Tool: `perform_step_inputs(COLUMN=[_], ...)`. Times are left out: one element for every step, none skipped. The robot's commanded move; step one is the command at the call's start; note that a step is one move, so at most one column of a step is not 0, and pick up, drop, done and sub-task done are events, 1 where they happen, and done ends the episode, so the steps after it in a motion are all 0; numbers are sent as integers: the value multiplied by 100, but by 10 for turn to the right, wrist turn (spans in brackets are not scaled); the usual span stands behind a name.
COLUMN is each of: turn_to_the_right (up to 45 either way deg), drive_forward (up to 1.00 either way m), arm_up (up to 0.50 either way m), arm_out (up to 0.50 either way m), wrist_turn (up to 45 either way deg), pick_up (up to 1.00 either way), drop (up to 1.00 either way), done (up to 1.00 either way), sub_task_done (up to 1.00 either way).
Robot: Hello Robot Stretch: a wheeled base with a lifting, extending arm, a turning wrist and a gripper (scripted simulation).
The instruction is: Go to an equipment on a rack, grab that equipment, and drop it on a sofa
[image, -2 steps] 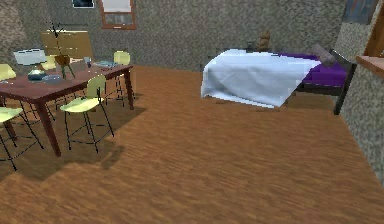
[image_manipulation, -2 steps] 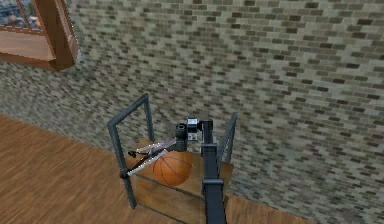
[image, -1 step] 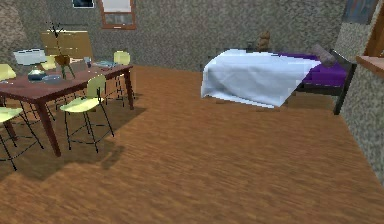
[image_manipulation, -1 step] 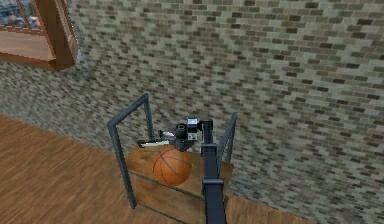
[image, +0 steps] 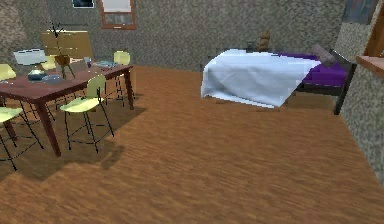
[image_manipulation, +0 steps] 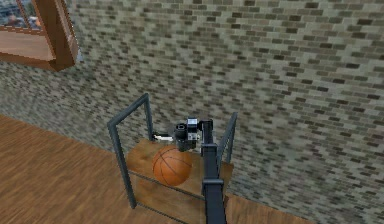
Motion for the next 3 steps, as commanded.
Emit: perform_step_inputs(turn_to_the_right=[0, 0, 0], drive_forward=[0, 0, 0], arm_up=[-30, 0, 10], arm_out=[0, 0, 0], wrist_turn=[0, 0, 0], pick_up=[0, 100, 0], drop=[0, 0, 0], done=[0, 0, 0], sub_task_done=[0, 0, 0])
